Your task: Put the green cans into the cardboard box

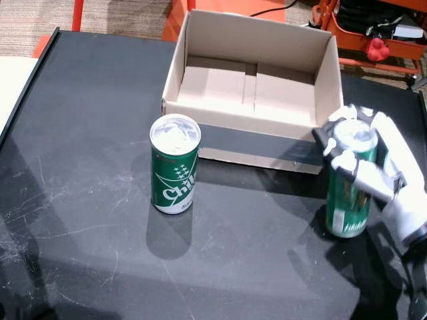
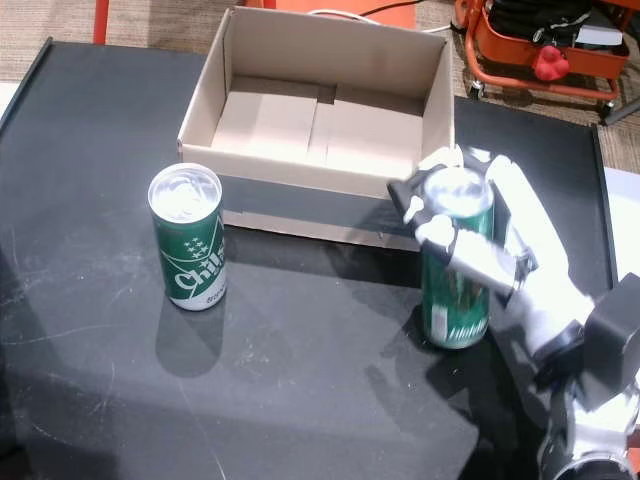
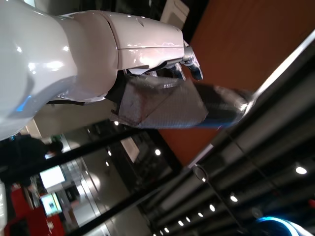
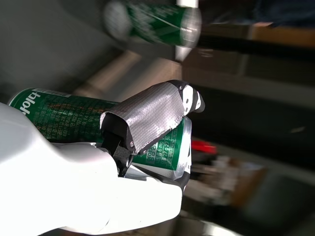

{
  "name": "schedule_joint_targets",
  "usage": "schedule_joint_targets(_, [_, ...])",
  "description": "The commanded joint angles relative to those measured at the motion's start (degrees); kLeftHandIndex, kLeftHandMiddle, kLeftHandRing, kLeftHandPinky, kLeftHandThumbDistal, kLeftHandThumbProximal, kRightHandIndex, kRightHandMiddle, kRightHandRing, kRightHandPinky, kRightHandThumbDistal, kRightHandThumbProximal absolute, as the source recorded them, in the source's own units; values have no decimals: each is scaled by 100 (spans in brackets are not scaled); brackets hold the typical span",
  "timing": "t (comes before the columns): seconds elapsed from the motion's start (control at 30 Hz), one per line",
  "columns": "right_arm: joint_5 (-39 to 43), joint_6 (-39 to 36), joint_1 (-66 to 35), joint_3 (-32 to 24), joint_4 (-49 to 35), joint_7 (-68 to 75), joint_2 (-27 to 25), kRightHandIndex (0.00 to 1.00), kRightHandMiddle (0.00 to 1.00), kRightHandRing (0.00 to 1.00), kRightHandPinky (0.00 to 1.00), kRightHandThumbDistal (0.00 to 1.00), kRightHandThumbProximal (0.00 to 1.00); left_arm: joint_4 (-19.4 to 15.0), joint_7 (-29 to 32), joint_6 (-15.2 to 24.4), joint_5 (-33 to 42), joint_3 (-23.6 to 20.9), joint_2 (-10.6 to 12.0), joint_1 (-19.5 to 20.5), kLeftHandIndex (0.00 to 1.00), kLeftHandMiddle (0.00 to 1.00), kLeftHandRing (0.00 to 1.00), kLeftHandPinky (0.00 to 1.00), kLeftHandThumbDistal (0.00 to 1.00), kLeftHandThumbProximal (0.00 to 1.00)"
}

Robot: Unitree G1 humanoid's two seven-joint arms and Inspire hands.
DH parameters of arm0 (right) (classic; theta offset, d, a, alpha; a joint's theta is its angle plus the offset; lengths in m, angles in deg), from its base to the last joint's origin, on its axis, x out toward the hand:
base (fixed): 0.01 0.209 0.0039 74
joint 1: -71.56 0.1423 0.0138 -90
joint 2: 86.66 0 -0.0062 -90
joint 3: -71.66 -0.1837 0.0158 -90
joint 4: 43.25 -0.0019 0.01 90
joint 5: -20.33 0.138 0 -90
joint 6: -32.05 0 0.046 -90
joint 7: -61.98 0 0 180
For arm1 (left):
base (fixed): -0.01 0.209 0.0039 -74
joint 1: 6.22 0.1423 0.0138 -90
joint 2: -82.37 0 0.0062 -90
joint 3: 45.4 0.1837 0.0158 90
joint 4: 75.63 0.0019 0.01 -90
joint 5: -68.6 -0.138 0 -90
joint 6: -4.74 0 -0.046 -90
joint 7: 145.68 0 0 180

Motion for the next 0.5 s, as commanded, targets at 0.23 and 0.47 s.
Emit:
schedule_joint_targets(0.23, [-106,128,1055,194,-1005,211,-531,0,0,0,11,5,63,1024,35,782,-357,122,231,-265,82,77,90,93,65,100])
schedule_joint_targets(0.47, [136,469,1468,240,-1015,9,-505,0,0,0,10,0,56,1657,518,912,-242,49,227,-513,81,77,90,93,65,100])
